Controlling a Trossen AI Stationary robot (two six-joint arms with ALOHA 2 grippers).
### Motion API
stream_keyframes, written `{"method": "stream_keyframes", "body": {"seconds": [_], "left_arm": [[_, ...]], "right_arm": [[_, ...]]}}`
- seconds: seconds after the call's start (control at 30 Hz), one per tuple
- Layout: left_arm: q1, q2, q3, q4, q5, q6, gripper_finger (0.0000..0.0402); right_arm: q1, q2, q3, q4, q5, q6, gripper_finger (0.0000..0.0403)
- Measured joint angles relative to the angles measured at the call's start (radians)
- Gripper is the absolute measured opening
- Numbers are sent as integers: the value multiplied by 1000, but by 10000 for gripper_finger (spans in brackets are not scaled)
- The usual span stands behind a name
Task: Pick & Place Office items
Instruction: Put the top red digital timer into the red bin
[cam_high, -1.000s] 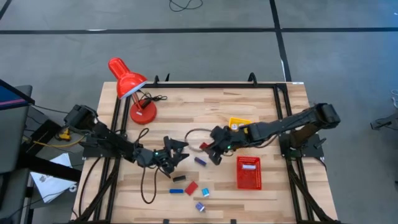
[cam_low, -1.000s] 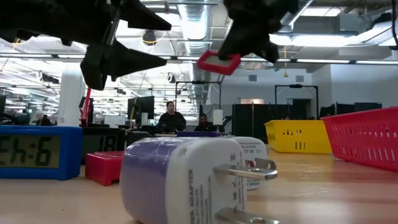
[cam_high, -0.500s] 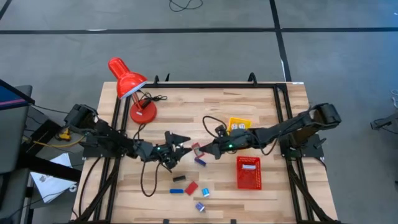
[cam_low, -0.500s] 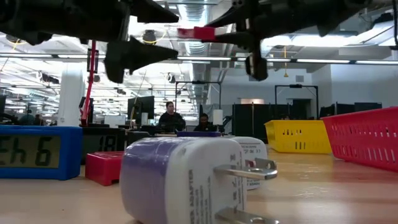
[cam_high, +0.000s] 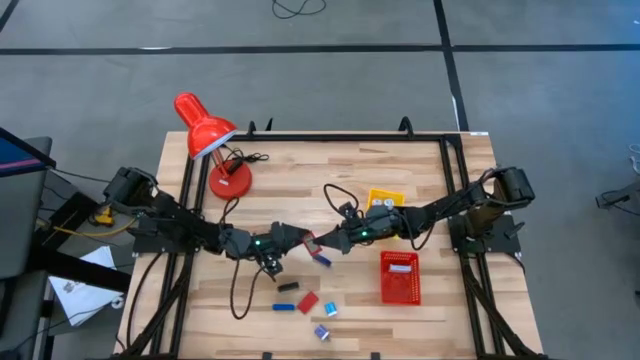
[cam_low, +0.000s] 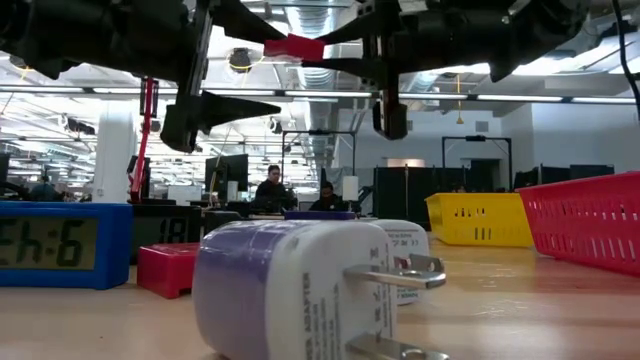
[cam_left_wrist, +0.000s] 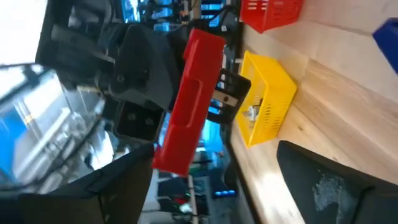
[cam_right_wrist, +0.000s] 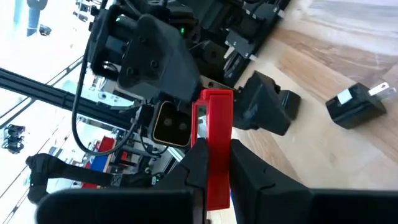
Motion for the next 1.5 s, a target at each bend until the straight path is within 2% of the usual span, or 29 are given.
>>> {"method": "stream_keyframes", "body": {"seconds": [0.17,0.27,0.37,0.5,1.23,1.37,1.5], "left_arm": [[0,1,0,18,27,42,297],[1,1,0,17,99,56,277],[0,1,0,18,144,135,254],[7,1,0,19,147,220,221],[17,1,0,69,143,223,51],[17,1,0,68,142,224,44],[15,1,0,67,146,194,48]], "right_arm": [[-2,0,0,4,26,12,32],[-1,-1,0,23,37,18,31],[-1,0,1,14,37,30,29],[5,0,1,13,40,37,32],[19,0,0,4,42,16,38],[19,0,0,2,42,-33,46],[16,0,0,5,17,-165,56]]}}
